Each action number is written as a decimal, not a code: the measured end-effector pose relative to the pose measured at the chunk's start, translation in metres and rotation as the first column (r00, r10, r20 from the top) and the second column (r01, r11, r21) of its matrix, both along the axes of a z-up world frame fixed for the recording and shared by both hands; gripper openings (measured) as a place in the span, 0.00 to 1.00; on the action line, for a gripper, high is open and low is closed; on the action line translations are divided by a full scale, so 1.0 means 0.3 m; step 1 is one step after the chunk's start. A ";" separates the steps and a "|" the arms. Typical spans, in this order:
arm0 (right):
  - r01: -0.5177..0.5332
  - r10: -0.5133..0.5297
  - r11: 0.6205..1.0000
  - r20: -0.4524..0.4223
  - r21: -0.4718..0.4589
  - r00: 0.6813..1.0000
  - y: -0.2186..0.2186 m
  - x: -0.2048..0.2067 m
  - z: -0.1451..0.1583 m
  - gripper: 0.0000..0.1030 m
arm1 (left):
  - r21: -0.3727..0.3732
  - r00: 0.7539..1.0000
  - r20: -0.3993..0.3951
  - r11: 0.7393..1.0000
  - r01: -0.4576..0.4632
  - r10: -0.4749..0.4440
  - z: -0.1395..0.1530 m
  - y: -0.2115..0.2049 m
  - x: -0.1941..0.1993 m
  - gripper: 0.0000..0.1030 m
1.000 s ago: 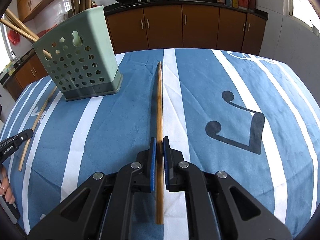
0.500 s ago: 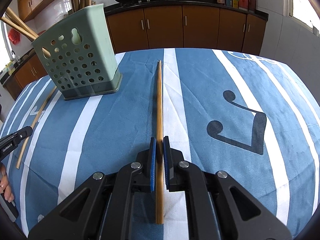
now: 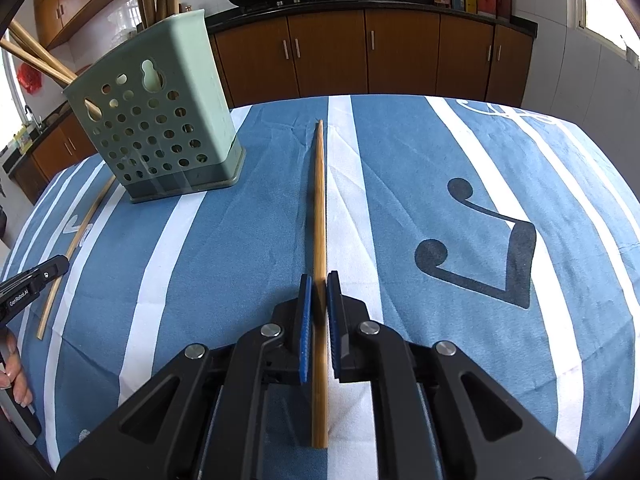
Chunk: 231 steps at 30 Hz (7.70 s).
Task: Organize utensils
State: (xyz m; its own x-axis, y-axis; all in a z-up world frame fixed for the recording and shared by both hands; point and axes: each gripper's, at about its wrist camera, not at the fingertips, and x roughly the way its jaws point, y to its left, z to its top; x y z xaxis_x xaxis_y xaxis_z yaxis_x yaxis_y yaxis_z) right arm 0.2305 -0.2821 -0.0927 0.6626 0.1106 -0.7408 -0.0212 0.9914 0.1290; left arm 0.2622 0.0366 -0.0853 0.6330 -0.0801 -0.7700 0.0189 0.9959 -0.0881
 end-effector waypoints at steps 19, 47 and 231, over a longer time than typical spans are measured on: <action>0.001 -0.001 1.000 -0.001 0.004 1.000 -0.002 0.001 0.002 0.09 | -0.007 1.000 0.000 1.000 0.000 0.000 0.000 0.003 0.000 0.10; 0.001 -0.001 1.000 -0.002 -0.022 1.000 0.012 -0.009 0.002 0.10 | 0.010 1.000 0.000 1.000 0.007 -0.007 0.002 -0.008 -0.008 0.11; -0.046 0.076 0.996 0.437 -0.079 0.897 0.165 -0.716 0.247 0.98 | 0.065 0.874 0.485 0.995 -0.082 0.040 0.292 -0.057 -0.846 0.96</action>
